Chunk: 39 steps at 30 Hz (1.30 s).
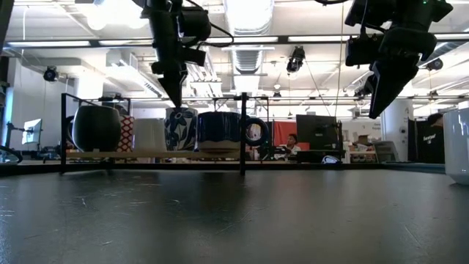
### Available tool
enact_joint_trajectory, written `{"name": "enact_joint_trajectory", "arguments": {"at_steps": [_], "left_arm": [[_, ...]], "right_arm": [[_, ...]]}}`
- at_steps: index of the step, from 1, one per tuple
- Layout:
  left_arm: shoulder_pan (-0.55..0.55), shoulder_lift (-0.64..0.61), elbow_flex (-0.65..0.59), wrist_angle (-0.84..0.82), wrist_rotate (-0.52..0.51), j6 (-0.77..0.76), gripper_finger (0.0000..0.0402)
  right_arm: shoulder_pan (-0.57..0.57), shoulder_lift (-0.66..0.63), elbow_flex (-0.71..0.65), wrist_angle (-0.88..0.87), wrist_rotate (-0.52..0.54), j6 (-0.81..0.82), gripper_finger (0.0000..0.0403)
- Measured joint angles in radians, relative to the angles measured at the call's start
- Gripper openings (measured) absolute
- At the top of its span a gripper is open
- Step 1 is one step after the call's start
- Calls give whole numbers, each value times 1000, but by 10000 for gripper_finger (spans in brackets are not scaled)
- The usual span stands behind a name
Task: Place coffee mugs
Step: Put the blue patterned mug on the shelf
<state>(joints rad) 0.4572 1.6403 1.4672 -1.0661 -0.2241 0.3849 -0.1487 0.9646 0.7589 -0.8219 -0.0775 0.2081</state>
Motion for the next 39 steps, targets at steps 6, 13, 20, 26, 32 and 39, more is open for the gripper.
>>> {"name": "enact_joint_trajectory", "arguments": {"at_steps": [6,13,20,26,32,39], "left_arm": [[15,27,-5,-1,24,50,66],[30,51,-1,2,37,113,35],[48,52,4,1,76,132,9],[75,52,4,5,75,165,6],[110,51,4,29,76,201,6],[144,51,4,62,88,285,7]], "right_arm": [[0,0,0,0,0,0,146],[0,0,0,2,0,0,146],[0,0,0,2,0,0,146],[0,0,0,2,0,0,146],[0,0,0,2,0,0,146],[0,0,0,2,0,0,146]]}}
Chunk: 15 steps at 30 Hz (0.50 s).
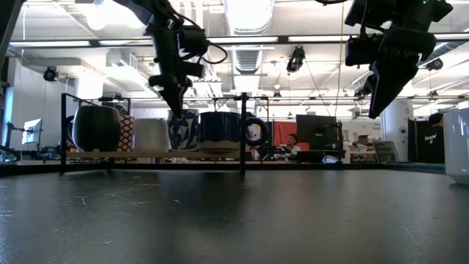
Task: Place coffee mugs
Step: Put the blue patterned mug on the shelf
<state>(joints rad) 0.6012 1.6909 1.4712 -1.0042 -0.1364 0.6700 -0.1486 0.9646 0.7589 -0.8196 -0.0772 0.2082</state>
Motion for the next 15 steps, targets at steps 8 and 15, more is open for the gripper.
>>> {"name": "enact_joint_trajectory", "arguments": {"at_steps": [8,15], "left_arm": [[36,-1,0,10,8,51,7],[56,-1,0,9,56,52,7]], "right_arm": [[0,0,0,0,0,0,146],[0,0,0,0,0,0,146]]}}
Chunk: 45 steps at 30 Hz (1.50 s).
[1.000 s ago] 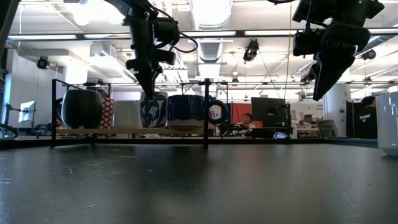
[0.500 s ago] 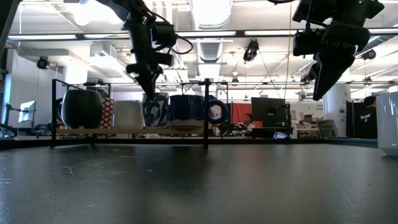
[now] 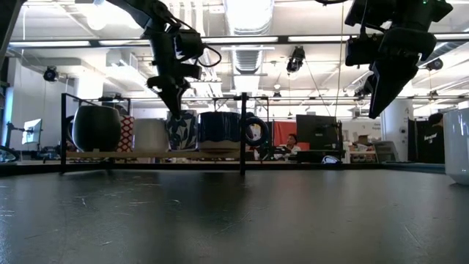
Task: Place coffee mugs
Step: Put the blue patterned mug on the shelf
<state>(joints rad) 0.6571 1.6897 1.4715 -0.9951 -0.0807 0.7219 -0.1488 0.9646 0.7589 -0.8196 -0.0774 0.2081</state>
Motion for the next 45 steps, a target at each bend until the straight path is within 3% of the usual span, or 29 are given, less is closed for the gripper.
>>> {"name": "enact_joint_trajectory", "arguments": {"at_steps": [15,19,27,32,45], "left_arm": [[19,30,27,7,3,54,7],[28,72,91,-32,12,62,7],[35,227,308,-270,21,17,7],[39,300,419,-310,28,-8,7],[42,319,441,-337,71,-50,16]], "right_arm": [[0,0,0,1,0,0,146],[0,0,0,2,0,0,146],[0,0,0,3,0,0,146],[0,0,0,8,0,0,146],[0,0,0,16,0,0,146]]}}
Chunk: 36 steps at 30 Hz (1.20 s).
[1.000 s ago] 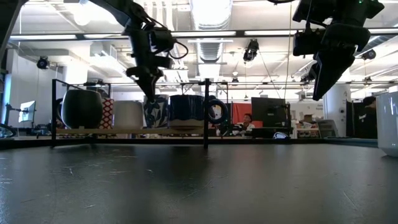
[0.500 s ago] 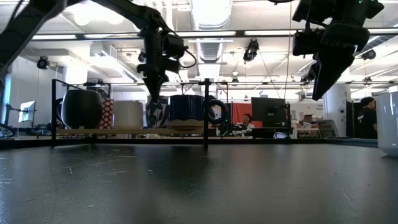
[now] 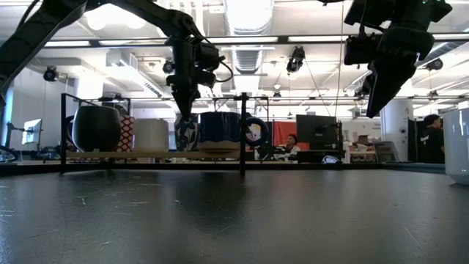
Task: Place coffee mugs
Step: Put the blue patterned mug on the shelf
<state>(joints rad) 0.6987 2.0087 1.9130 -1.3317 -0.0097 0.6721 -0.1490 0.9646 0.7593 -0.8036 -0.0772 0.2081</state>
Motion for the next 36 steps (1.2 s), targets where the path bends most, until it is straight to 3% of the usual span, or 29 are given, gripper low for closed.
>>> {"name": "enact_joint_trajectory", "arguments": {"at_steps": [21,36], "left_arm": [[0,-9,4,-22,4,-27,18],[0,-30,5,-20,1,-43,65]], "right_arm": [[0,0,0,2,0,0,146],[0,0,0,2,0,0,146]]}}
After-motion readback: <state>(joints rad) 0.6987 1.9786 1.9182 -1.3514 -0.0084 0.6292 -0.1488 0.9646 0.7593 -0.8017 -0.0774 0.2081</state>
